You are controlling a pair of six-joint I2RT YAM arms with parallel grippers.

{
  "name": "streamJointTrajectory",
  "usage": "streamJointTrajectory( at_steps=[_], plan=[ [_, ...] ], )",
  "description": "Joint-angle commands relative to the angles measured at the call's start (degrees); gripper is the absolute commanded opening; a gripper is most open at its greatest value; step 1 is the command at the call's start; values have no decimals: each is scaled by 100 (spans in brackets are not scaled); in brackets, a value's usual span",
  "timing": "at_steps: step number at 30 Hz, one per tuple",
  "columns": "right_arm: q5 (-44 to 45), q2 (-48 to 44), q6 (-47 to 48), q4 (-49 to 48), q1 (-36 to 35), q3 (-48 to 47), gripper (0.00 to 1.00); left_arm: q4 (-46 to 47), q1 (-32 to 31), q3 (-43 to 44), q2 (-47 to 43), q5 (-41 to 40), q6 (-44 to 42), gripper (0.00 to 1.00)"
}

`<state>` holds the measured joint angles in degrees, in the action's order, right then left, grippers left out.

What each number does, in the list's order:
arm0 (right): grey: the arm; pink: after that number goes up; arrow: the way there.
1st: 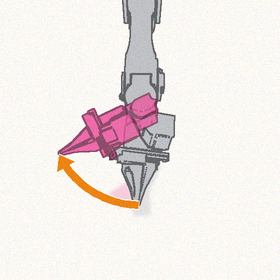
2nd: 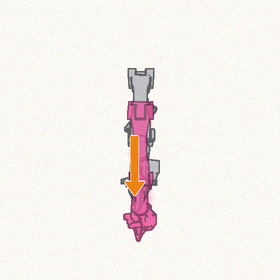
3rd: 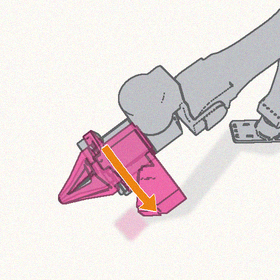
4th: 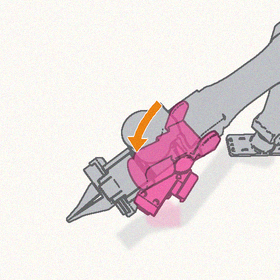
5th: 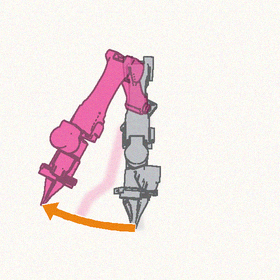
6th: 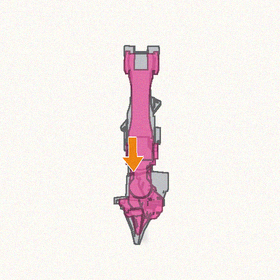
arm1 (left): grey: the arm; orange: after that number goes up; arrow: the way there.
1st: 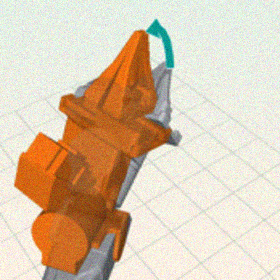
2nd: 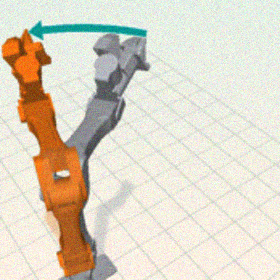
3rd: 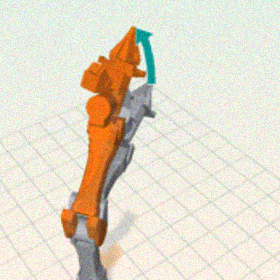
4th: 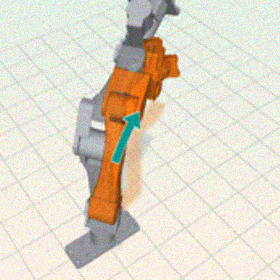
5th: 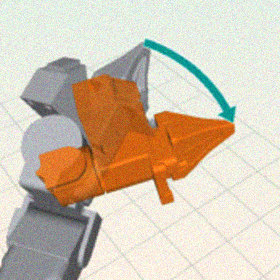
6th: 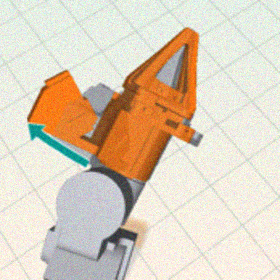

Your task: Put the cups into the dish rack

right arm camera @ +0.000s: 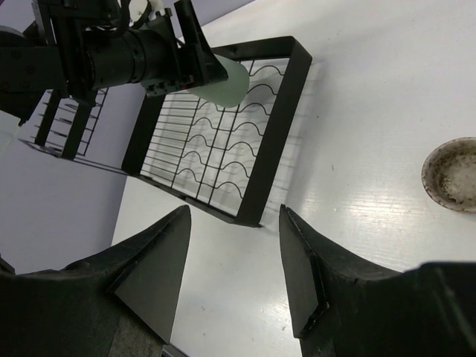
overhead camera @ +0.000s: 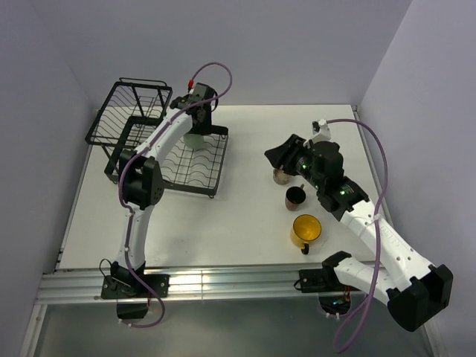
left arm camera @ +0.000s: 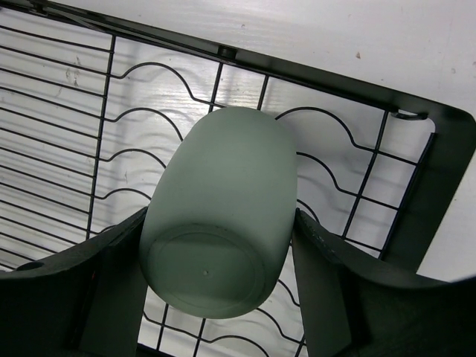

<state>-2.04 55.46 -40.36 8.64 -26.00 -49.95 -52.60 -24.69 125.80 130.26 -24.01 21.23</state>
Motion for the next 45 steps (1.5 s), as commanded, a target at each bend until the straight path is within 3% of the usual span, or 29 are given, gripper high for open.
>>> streamJointTrajectory(
  at_steps=[1, 13, 16, 17, 19, 26, 32, 45],
  plan=[
    [-42, 52, 90, -205, 16, -181, 58, 136, 17, 94, 96, -296, -128, 5],
    [-7, 149, 107, -249, -72, -146, 58, 382, 52, -248, 105, -324, -93, 12],
    [29, 158, 116, -241, -98, -146, 58, 435, 52, -319, 96, -324, -93, 24],
    [37, 167, 125, -240, -107, -146, 58, 443, 52, -354, 88, -332, -84, 37],
    [46, 175, 125, -232, -133, -155, 58, 479, 52, -406, 61, -367, -76, 49],
    [99, 211, 169, -205, -204, -208, 58, 566, 52, -495, -17, -420, -84, 71],
    [152, 228, 204, -188, -256, -234, 58, 707, 52, -653, -184, -473, -93, 79],
    [196, 246, 265, -144, -327, -287, 58, 1129, 25, -1092, -686, -675, -49, 81]
  ],
)
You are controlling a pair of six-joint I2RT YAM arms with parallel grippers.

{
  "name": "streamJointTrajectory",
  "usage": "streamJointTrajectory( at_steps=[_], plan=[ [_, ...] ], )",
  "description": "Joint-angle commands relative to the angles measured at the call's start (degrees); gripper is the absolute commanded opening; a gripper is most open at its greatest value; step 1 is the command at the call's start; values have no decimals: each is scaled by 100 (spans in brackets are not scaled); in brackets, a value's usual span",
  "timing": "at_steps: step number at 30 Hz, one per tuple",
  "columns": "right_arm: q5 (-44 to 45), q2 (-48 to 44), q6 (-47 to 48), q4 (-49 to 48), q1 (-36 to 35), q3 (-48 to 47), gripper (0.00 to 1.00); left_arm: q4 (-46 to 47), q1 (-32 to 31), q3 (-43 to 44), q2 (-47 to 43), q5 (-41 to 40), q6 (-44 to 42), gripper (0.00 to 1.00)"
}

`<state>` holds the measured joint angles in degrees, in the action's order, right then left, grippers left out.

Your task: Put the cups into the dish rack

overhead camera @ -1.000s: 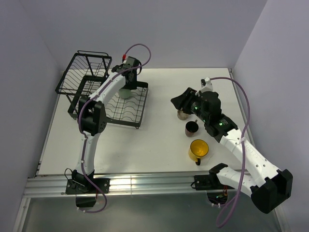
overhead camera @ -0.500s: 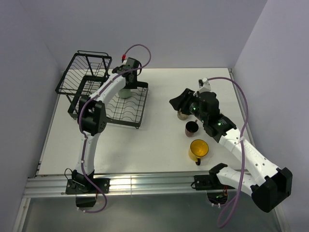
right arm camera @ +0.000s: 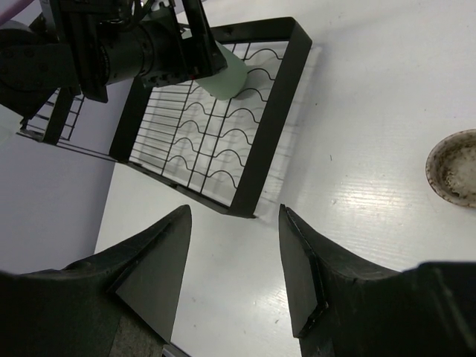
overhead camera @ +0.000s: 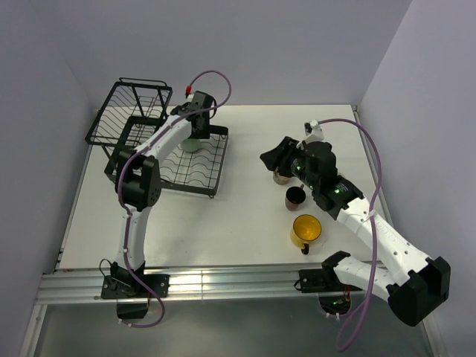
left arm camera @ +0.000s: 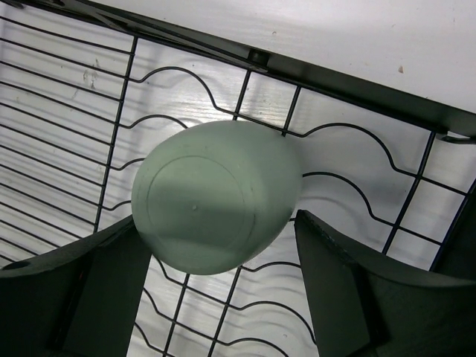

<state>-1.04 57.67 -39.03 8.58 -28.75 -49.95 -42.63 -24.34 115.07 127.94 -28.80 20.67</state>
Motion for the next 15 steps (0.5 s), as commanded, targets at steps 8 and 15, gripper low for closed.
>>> streamJointTrajectory(
  at_steps=[8, 15],
  plan=[
    [95, -1, 176, -111, -78, -296, 58, 361, -36, -230, -709, -381, 43, 82],
    [86, -28, 176, -84, -87, -296, 59, 466, -202, -423, -990, -609, 43, 82]
  ],
)
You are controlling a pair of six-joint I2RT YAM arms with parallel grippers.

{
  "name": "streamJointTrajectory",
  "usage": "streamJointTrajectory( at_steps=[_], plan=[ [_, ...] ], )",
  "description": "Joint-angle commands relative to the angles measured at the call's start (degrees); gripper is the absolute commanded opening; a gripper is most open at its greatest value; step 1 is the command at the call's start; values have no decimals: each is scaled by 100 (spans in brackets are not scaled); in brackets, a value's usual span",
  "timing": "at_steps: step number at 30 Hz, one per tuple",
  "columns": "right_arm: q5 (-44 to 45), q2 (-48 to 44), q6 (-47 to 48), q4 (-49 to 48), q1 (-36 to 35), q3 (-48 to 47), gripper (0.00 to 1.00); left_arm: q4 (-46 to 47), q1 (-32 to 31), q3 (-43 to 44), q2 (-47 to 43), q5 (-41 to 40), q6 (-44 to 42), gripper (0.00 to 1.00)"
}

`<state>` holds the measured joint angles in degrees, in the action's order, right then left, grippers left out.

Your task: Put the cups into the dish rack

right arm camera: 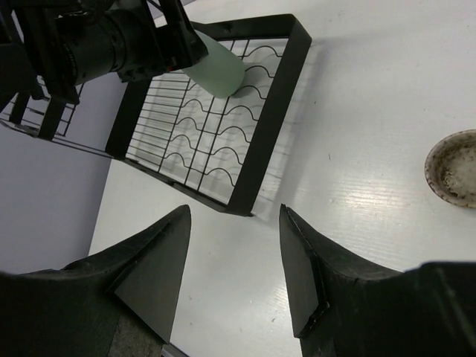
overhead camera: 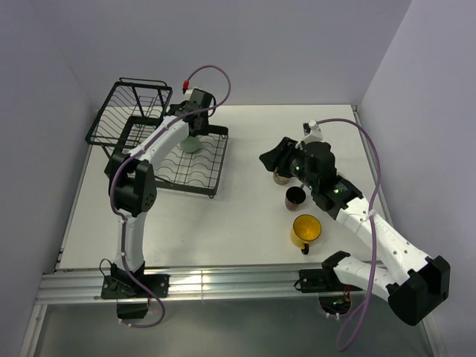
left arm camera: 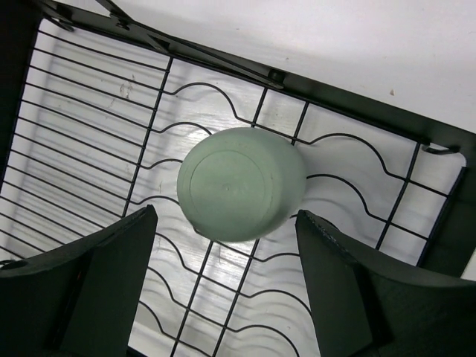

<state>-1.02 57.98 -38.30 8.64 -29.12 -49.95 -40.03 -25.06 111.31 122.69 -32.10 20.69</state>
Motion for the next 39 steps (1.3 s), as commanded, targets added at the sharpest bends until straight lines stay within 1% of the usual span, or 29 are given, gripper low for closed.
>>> streamJointTrajectory(
  at_steps=[1, 7, 11, 15, 16, 17, 18, 20, 21, 23, 24, 28, 33, 39],
  plan=[
    [93, -76, 95, -91, -49, -296, 59, 189, -166, -74, -535, -323, 58, 82],
    [251, -93, 113, -73, -58, -278, 59, 355, -517, -548, -1053, -570, 128, 80],
    [277, -102, 95, -100, -58, -260, 59, 461, -763, -944, -1257, -175, 190, 75],
    [286, -59, 95, -126, -58, -243, 57, 461, -852, -1120, -1046, -16, 199, 58],
    [278, -50, 95, -126, -58, -243, 57, 435, -860, -1120, -889, 28, 199, 43],
    [277, -50, 104, -126, -58, -252, 56, 417, -869, -1103, -809, 19, 190, 36],
    [286, -58, 95, -109, -58, -252, 56, 426, -869, -1076, -739, 11, 181, 26],
    [312, -50, 121, -91, -67, -278, 55, 505, -869, -1050, -519, 11, 137, 18],
    [321, -41, 121, -74, -58, -295, 55, 531, -869, -997, -431, 2, 111, 11],
    [348, -32, 148, -56, -58, -331, 54, 514, -869, -866, -177, -103, 76, 5],
    [348, -41, 148, -47, -58, -339, 54, 496, -860, -700, -71, -139, 76, 0],
    [348, -32, 165, -21, -58, -375, 54, 496, -869, -373, 394, -349, -12, 0],
    [444, -76, 227, 32, -58, -375, 54, 681, -790, -285, 554, -490, -126, 0],
    [480, -102, 253, 6, -58, -313, 54, 768, -571, -101, 729, -412, -284, 0]
  ],
)
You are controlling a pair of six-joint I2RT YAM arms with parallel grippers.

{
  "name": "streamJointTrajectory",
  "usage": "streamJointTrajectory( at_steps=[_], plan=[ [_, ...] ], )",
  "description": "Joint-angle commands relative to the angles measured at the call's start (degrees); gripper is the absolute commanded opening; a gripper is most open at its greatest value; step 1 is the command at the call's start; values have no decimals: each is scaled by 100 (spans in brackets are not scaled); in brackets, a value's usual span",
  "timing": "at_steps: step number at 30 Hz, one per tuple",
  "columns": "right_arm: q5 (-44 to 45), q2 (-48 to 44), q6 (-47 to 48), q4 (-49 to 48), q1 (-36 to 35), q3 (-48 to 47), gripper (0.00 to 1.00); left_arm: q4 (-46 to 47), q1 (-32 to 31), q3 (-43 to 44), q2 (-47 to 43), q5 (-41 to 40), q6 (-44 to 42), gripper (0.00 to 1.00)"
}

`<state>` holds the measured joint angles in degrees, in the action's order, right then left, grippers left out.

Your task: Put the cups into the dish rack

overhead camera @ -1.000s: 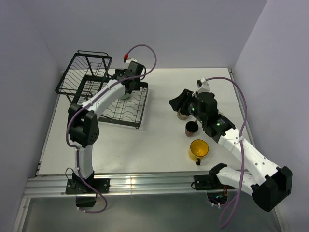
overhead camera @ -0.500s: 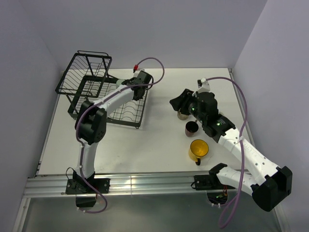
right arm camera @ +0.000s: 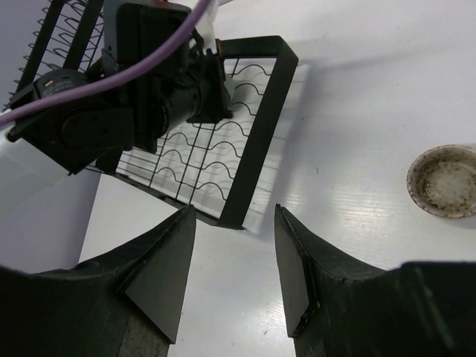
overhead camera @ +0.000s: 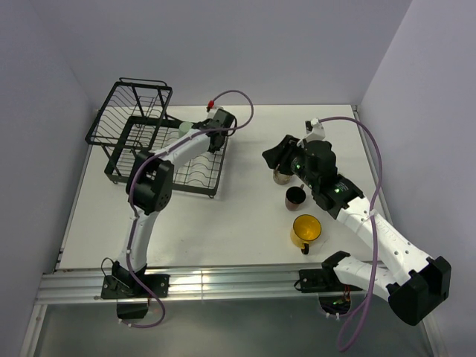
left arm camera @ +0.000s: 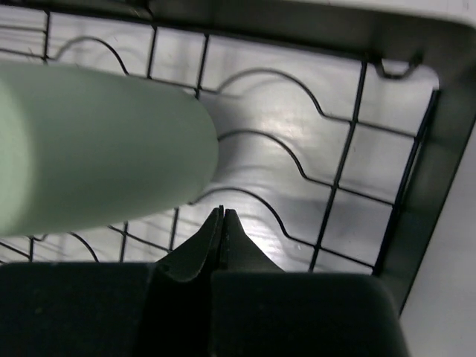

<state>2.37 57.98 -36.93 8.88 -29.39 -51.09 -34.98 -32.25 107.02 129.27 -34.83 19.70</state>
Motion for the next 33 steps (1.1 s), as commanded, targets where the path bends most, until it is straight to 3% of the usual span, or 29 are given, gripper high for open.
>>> streamJointTrajectory(
  at_steps=[1, 33],
  plan=[
    [141, -102, 107, -36, -32, -182, 54, 386, 184, 319, 72, -42, -230, 0],
    [246, -32, 151, -247, -23, 47, 54, 282, 843, 1119, 739, -147, -643, 0]
  ],
)
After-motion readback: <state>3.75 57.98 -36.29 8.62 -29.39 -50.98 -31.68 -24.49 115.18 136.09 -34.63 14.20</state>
